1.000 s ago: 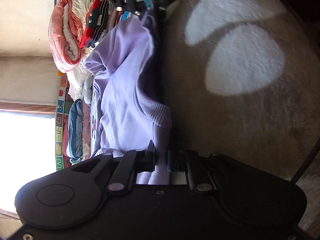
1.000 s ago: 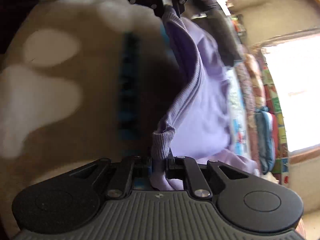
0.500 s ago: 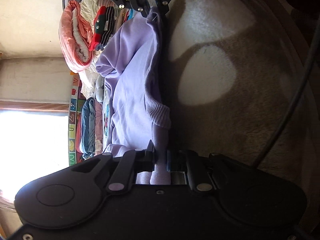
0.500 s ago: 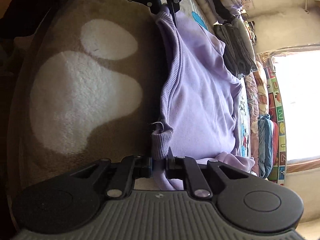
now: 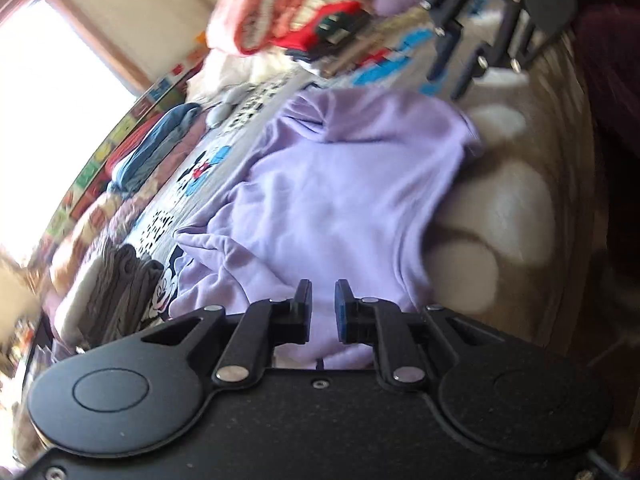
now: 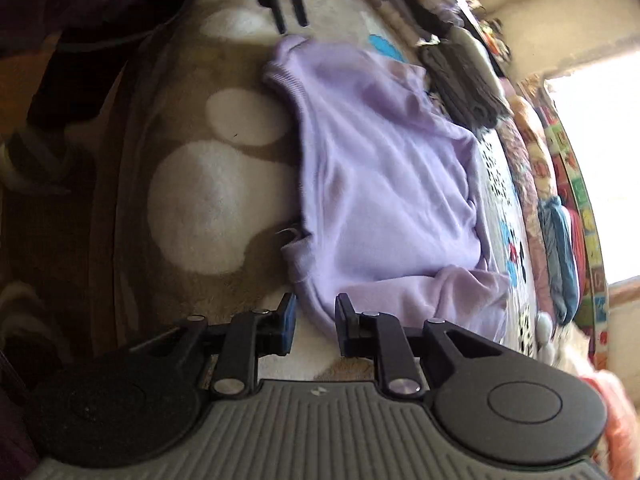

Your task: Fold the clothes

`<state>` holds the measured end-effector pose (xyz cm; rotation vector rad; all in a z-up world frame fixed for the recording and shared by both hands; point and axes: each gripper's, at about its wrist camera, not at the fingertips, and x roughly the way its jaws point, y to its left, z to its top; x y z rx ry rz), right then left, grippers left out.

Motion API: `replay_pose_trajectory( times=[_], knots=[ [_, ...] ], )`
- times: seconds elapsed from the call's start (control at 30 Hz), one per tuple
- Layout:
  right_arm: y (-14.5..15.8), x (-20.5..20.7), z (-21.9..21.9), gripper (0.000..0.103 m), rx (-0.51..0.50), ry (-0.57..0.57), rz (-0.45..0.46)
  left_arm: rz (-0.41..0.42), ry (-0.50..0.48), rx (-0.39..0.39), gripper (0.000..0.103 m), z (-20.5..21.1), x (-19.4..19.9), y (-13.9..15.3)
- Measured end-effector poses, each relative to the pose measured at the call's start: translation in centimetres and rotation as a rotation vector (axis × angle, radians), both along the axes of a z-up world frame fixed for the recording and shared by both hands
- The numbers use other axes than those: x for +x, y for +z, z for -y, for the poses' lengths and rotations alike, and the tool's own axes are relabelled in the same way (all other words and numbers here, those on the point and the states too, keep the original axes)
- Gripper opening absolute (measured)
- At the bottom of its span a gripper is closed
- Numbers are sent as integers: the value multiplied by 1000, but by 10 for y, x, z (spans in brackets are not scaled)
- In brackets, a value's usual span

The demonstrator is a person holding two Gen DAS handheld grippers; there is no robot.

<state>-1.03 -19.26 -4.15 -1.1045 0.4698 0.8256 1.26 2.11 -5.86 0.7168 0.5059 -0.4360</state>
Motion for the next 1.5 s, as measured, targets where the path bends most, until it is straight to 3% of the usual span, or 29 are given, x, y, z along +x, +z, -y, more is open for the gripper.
replay_pose_trajectory(
  times=[0.07, 0.1, 0.13, 0.17, 0.2, 0.23, 0.3, 0.33, 0.37, 0.43, 0.47, 0.57, 0.63, 0.83, 0.9, 1.0, 1.1, 1.37, 1.5],
  knots=[
    [26, 16, 0, 21, 224, -134, -56, -36, 94, -168, 19, 5, 20, 7],
    [36, 26, -1, 21, 348, -194, -101, -55, 141, -251, 28, 8, 29, 9],
    [40, 35, -1, 22, 465, -254, -145, -93, 196, -330, 35, 9, 36, 1],
    [34, 41, -2, 23, 547, -299, -181, -156, 249, -395, 52, 11, 42, -14],
    [27, 47, -3, 24, 626, -343, -217, -234, 306, -429, 55, 14, 48, -36],
    [7, 49, -4, 25, 648, -394, -258, -263, 360, -428, 55, 21, 46, -60],
    [-37, 53, -6, 26, 679, -500, -343, -56, 349, -406, 55, 37, 13, -82],
    [-59, 55, -7, 27, 693, -553, -386, -37, 346, -368, 55, 43, 6, -80],
    [-65, 46, -6, 28, 714, -548, -344, -22, 344, -336, 55, 49, 0, -78],
    [-73, 25, -3, 28, 756, -524, -242, -82, 348, -395, 55, 41, 2, -68],
    [-68, 23, -5, 28, 738, -535, -244, -111, 350, -424, 55, 36, 3, -64],
    [-54, 28, 4, 37, 770, -561, -317, -147, 338, -478, 57, 26, -3, -56],
    [-52, 28, 19, 44, 883, -596, -380, -191, 338, -533, 58, 17, -4, -46],
    [-47, 48, 48, 52, 1187, -678, -524, -199, 507, -854, 58, -39, -1, -18],
    [-48, 53, 47, 53, 1221, -685, -538, -195, 589, -1000, 59, -64, 5, -17],
    [-49, 59, 38, 60, 1243, -664, -552, -203, 682, -1136, 59, -95, 16, -25],
    [-50, 66, 28, 65, 1258, -627, -565, -222, 748, -1208, 59, -121, 39, -30],
    [-54, 93, 7, 65, 1253, -573, -597, -236, 810, -1308, 59, -158, 128, -28],
    [-63, 106, 5, 65, 1252, -618, -639, -249, 856, -1278, 59, -163, 173, -27]
  ],
)
